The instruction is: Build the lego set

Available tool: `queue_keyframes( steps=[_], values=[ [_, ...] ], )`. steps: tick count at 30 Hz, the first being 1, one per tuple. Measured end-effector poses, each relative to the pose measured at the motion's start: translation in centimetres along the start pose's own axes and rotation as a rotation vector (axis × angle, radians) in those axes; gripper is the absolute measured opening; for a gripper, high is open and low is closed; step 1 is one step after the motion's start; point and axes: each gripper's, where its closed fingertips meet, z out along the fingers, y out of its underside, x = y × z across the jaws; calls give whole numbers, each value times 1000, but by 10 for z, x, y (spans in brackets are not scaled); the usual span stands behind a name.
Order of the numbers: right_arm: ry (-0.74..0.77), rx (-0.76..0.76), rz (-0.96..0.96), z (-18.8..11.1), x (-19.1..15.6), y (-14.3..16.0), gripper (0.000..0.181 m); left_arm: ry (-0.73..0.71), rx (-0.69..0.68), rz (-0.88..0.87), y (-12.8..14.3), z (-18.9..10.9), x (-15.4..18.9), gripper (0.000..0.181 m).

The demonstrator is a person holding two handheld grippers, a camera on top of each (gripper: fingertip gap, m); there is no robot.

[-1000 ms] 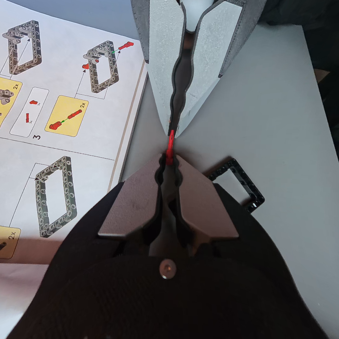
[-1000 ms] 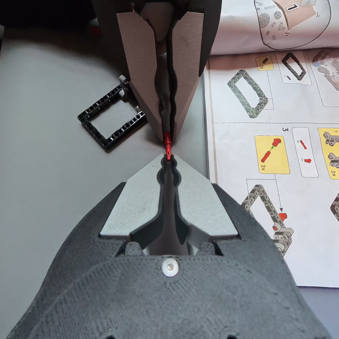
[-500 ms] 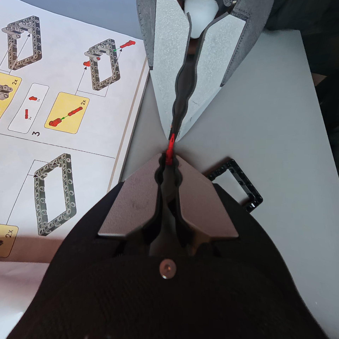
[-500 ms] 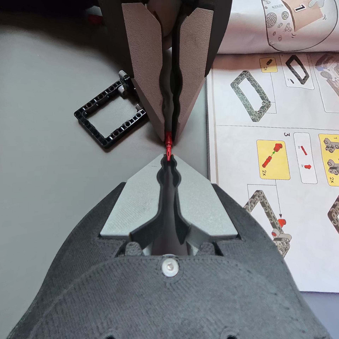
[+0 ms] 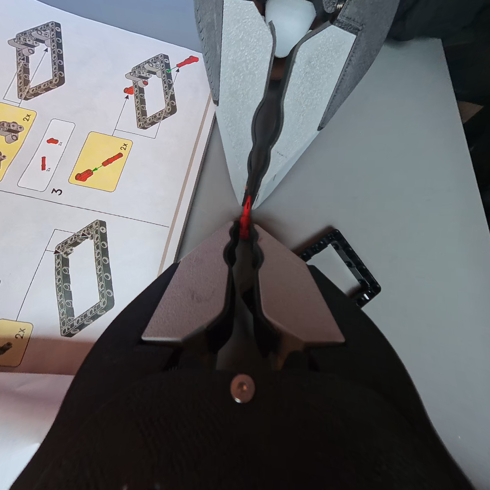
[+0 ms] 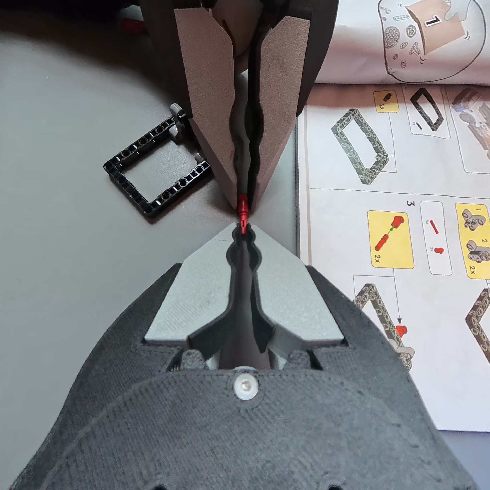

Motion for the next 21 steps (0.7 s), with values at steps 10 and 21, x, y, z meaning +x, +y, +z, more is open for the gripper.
queue_keyframes(
  steps=[10,21],
  values=[
    [-15,10,24,-1,1,0,1,-3,25,-26,-3,2,-2,6],
    [-11,268,115,-63,15,-17,8,16,-46,-5,-4,2,5,17]
  ],
)
